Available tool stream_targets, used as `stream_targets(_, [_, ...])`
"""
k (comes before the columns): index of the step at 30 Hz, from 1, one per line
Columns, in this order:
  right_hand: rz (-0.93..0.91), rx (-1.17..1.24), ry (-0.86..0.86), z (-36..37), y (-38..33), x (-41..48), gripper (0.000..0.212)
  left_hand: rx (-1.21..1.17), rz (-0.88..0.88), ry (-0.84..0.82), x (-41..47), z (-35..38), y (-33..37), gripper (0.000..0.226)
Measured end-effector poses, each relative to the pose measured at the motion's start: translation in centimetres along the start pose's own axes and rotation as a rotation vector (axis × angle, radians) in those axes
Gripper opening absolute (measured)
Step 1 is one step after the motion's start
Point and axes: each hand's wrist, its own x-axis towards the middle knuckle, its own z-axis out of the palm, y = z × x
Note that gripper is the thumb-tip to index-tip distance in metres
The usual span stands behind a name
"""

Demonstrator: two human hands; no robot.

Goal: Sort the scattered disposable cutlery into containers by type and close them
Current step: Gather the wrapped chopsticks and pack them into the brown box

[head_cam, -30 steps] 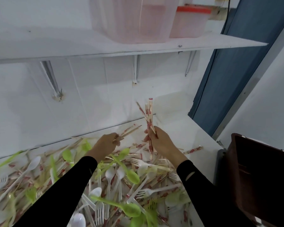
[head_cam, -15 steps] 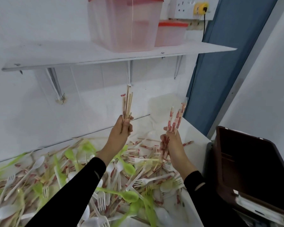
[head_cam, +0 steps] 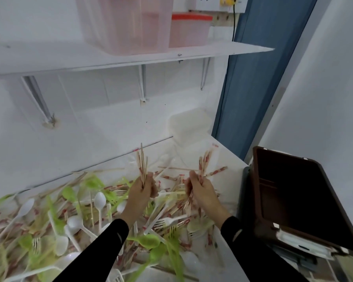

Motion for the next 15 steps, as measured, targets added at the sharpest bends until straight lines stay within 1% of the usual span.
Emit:
stream_targets(2, [0.004, -0.021, 0.025, -0.7, -1.6, 2.3, 0.039, 0.031, 0.000, 0.069, 1.2, -0.5, 0.3, 0.040])
stream_targets(4, [0.013, -0.211, 0.047, -1.6, -2.5, 5.1, 0.030, 0.200, 0.020, 0.121, 2.8, -1.3, 1.1, 0.036])
stream_targets(5, [0.017, -0.338, 0.034, -2.0, -2.4, 6.3, 0.029, 0.303, 0.024, 0.095, 3.6, -1.8, 1.5, 0.036])
stream_targets(7, [0.054, -0.553, -0.029, -2.3, -1.8, 7.7, 0.025, 0.513, -0.015, -0.049, 5.1, -2.9, 1.5, 0.034])
stream_targets(8, [0.082, -0.618, -0.064, -2.0, -1.3, 8.1, 0.022, 0.610, -0.034, -0.117, 5.6, -3.4, 1.1, 0.031])
stream_targets(10, [0.124, -0.681, -0.103, -1.3, -0.2, 8.5, 0.022, 0.819, -0.015, -0.208, 6.5, -4.3, -0.1, 0.023])
stream_targets(11, [0.134, -0.694, -0.109, -0.9, 0.4, 8.6, 0.025, 0.918, 0.000, -0.256, 6.6, -4.5, -0.5, 0.019])
stream_targets(12, [0.136, -0.704, -0.115, -0.4, 0.9, 8.9, 0.029, 1.004, 0.004, -0.312, 6.8, -4.7, -0.9, 0.022])
stream_targets(15, [0.135, -0.725, -0.118, 0.9, 1.5, 9.4, 0.037, 1.143, -0.024, -0.444, 7.0, -5.0, -1.3, 0.046])
